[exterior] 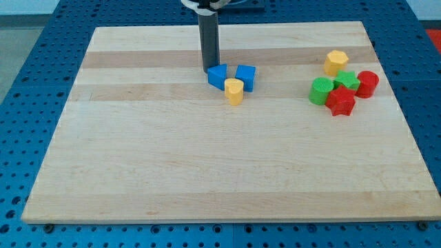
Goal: Push the yellow hexagon towards the yellow heart
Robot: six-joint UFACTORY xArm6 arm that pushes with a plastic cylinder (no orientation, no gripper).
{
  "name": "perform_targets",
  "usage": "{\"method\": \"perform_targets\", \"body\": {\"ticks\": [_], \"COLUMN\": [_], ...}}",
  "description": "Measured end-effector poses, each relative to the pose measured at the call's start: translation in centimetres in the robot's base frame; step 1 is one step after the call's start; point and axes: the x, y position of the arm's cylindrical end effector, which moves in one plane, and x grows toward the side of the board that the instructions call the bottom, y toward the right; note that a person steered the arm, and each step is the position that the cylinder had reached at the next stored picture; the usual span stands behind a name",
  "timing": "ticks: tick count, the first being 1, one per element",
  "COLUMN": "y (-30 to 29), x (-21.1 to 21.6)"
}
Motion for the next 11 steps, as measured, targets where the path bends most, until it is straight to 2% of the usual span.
{"method": "perform_targets", "body": {"ticks": [3,5,7,10,11], "y": [1.5,2.4,10.0,26.0,27.9], "x": [-0.5,-3.0,-4.2,-5.9,-4.4]}}
